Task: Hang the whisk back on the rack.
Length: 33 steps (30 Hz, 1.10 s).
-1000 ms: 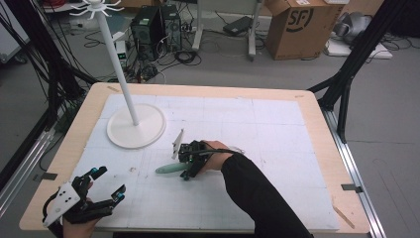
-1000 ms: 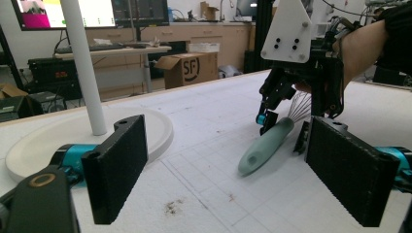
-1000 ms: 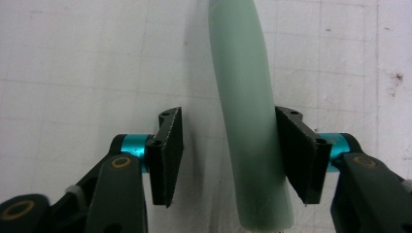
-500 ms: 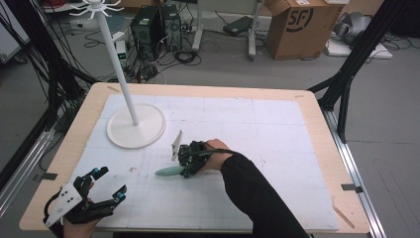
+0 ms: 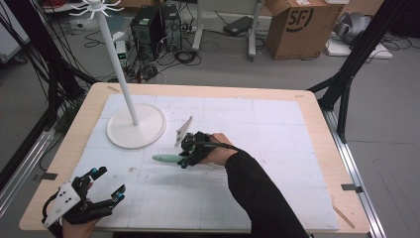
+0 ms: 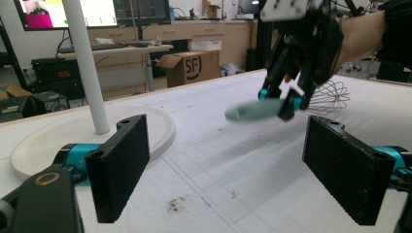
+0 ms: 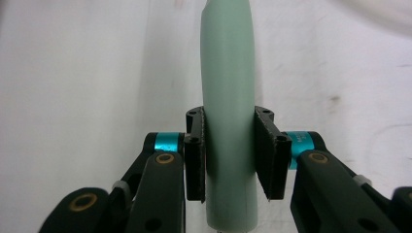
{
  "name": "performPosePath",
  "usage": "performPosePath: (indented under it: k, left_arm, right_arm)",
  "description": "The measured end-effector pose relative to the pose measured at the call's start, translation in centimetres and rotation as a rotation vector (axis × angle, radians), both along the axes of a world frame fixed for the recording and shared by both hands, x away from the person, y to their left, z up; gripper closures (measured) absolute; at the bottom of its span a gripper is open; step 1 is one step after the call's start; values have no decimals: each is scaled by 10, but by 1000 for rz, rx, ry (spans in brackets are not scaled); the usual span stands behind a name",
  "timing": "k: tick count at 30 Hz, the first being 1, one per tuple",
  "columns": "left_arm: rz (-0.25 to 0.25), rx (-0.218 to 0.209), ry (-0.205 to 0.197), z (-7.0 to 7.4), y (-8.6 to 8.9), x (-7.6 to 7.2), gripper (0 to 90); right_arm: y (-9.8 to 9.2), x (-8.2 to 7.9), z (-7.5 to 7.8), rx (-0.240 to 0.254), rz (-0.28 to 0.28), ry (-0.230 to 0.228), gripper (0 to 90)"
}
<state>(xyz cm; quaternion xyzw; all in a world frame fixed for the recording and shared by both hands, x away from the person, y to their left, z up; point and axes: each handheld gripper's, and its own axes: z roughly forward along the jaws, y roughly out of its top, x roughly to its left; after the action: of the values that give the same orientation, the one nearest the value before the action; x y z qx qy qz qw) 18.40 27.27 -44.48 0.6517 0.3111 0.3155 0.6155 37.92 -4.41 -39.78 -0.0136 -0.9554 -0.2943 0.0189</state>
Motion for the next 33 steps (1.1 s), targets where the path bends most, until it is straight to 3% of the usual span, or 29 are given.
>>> performPosePath:
  k: [1, 3, 11, 17, 21, 27, 28, 33]
  left_arm:
    - [-1, 0, -1, 0, 0, 0, 178]
    - [-1, 1, -1, 0, 0, 0, 178]
    - [-2, 2, 0, 0, -1, 1, 182]
    - [-2, 3, 1, 0, 0, 1, 181]
    - [-1, 0, 5, -1, 0, 1, 181]
    - [-2, -9, 0, 0, 0, 0, 181]
    - [-3, -4, -1, 0, 1, 0, 181]
    - [-2, -13, -3, 0, 1, 0, 181]
  right_arm:
    - [-6, 4, 8, 58, -36, 25, 695]
    - [-12, 7, 15, 96, -56, 32, 695]
    - [-19, 9, 31, 220, -86, 36, 694]
    - [-20, 12, 45, 310, -106, 65, 694]
    - [-10, 16, 68, 344, -98, 43, 694]
    - [7, 22, 111, 463, -72, 35, 694]
    - [7, 23, 115, 503, -75, 45, 694]
    - [14, 27, 132, 582, -65, 67, 694]
